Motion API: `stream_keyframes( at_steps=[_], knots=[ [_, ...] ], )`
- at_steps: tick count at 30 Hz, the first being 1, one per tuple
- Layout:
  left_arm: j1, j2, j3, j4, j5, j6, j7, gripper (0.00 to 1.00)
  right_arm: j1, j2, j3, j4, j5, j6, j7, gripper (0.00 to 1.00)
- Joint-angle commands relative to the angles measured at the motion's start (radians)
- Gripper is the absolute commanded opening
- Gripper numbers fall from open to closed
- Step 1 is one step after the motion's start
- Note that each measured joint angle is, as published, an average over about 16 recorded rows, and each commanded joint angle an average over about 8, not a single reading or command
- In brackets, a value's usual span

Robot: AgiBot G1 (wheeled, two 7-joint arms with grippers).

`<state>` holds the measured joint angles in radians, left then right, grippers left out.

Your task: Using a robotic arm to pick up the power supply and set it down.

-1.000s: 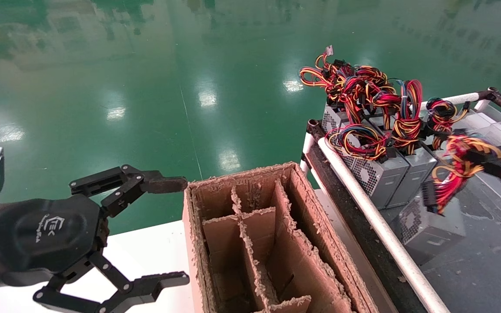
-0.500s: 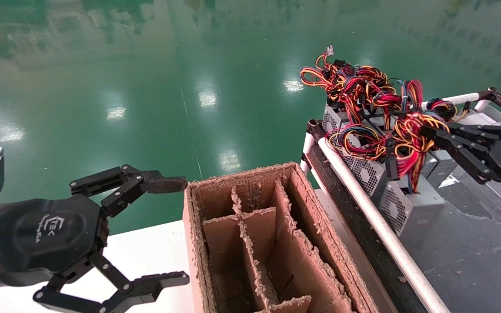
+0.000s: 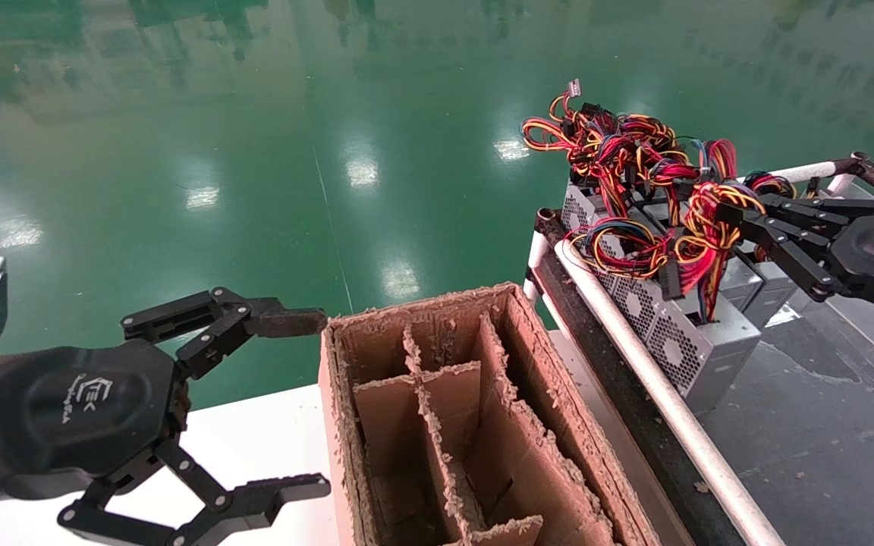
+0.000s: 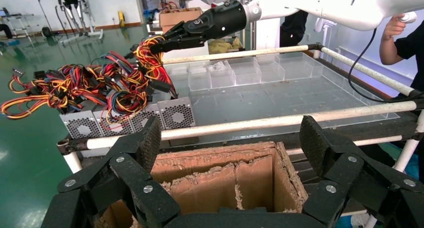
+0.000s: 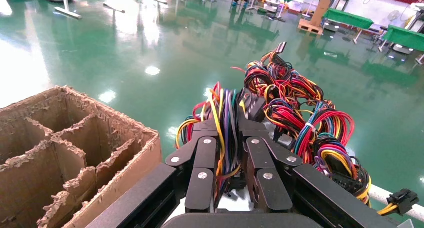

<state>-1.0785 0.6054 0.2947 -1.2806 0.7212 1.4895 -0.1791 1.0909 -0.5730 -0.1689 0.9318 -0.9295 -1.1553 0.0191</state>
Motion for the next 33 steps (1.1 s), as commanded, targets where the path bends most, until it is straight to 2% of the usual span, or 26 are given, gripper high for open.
stream_keyframes(
  at_steps=[1, 22, 33],
  knots=[
    [0.000, 0.000, 0.000, 0.000, 0.000, 0.000, 0.000, 1.00, 0.007, -0.003, -0.003, -0.008, -0.002, -0.006, -0.003, 1.00],
    [0.000, -0.001, 0.001, 0.000, -0.001, -0.001, 0.001, 1.00, 0.035, 0.016, -0.017, -0.061, -0.013, -0.053, 0.007, 1.00],
    [0.000, -0.001, 0.002, 0.000, -0.001, -0.001, 0.001, 1.00, 0.053, 0.007, 0.024, -0.080, 0.067, -0.066, 0.042, 1.00]
  ],
)
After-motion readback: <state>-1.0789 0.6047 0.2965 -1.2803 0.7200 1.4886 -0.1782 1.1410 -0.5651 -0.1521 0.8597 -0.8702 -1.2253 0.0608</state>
